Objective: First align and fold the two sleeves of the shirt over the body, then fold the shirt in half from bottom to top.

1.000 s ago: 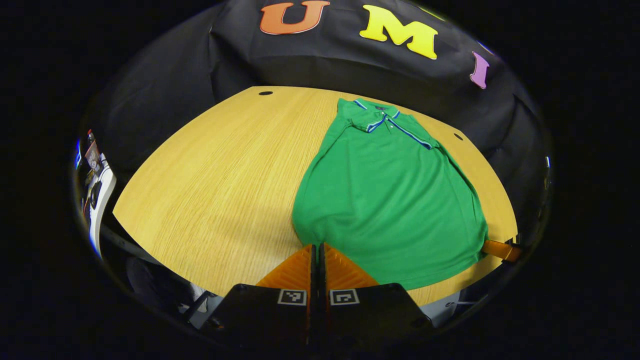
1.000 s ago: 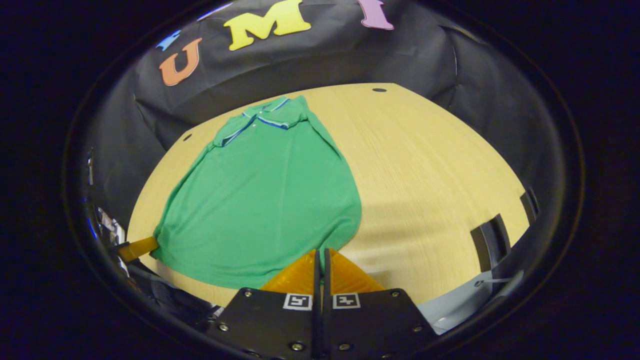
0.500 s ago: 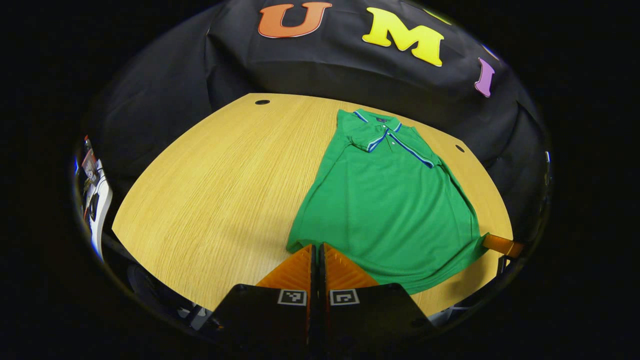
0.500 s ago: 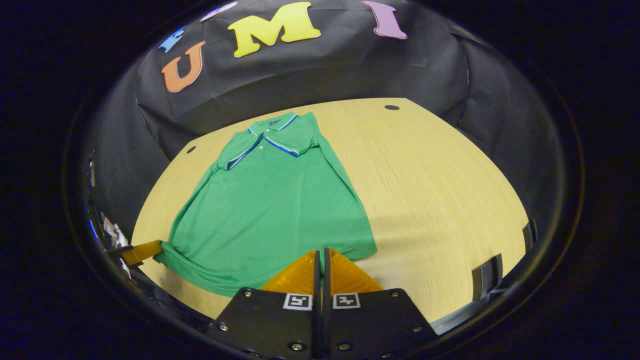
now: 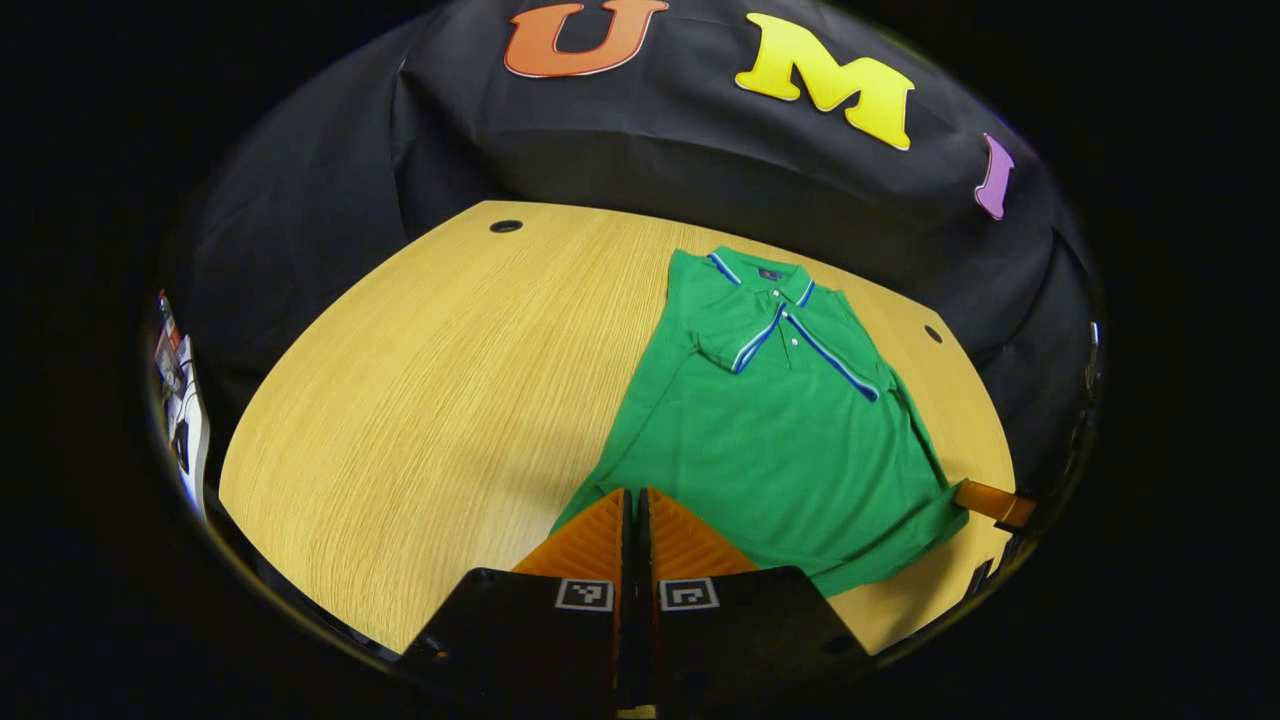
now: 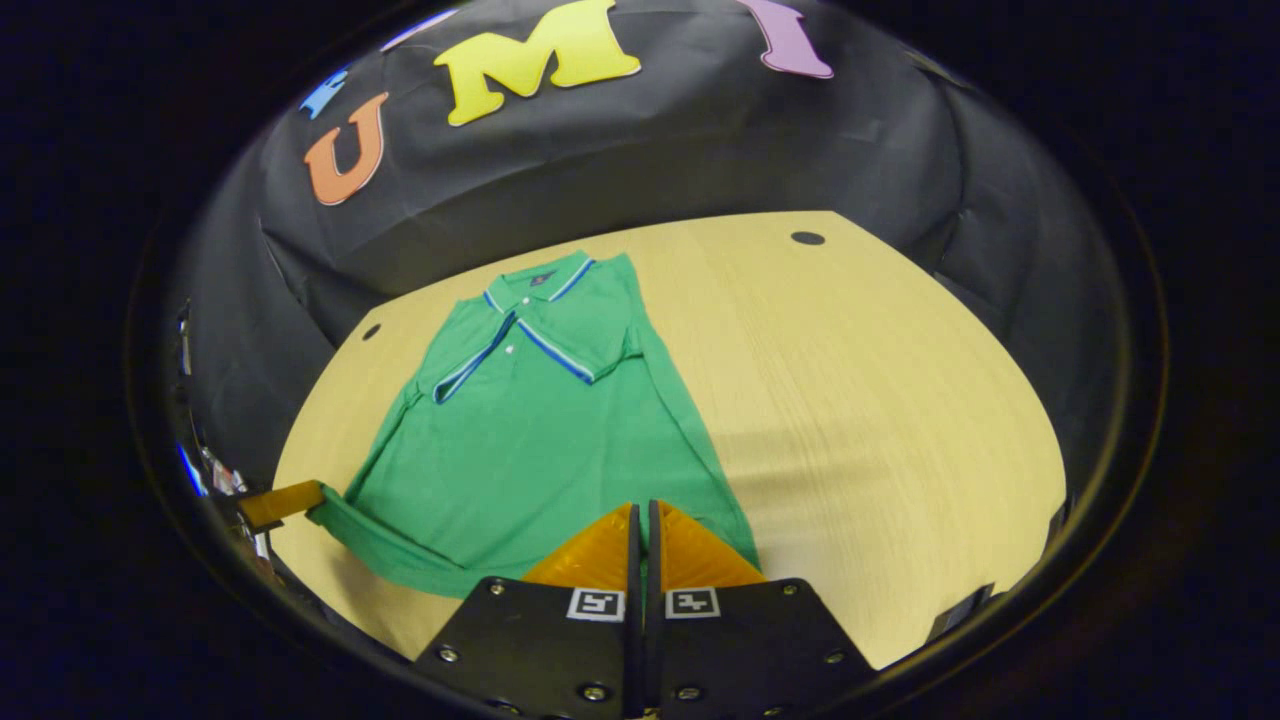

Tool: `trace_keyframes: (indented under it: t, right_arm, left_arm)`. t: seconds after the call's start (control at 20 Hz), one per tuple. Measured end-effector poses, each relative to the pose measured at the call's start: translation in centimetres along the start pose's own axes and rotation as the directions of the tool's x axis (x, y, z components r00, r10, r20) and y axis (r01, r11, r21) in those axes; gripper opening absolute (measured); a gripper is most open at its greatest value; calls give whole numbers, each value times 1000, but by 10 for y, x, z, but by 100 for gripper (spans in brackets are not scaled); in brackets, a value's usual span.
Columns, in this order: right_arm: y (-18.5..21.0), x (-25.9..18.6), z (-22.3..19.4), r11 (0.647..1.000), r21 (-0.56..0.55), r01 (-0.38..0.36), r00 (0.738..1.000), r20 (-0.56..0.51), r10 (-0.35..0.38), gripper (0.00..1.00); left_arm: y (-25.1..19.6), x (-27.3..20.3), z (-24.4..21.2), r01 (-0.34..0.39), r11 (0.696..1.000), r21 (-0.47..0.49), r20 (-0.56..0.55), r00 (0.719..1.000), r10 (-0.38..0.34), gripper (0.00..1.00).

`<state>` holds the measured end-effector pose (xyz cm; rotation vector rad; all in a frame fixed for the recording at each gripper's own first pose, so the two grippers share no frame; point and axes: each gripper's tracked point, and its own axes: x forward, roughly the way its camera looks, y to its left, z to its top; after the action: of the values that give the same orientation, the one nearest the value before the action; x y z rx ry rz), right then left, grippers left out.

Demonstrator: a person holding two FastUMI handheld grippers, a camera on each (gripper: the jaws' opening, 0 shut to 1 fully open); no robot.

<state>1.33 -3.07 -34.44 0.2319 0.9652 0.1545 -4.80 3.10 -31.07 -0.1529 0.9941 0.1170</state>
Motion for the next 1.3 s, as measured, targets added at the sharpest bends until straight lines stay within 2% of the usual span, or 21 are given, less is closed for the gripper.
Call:
trace_keyframes:
  t: [0.25, 0.8, 1.3]
  right_arm:
    - [0, 20, 43, 1000, 8, -16, 1000, 21, 16, 0]
    - [12, 64, 140, 998, 17, -62, 993, 101, 60, 0]
    - [17, 114, 222, 997, 12, -76, 980, 186, 72, 0]
  left_arm:
    - [-14, 20, 47, 8, 1000, -28, 31, 999, -8, 3]
    - [-5, 70, 129, -51, 998, -49, 85, 995, 55, 3]
    - [-7, 132, 197, -59, 998, -4, 140, 988, 59, 3]
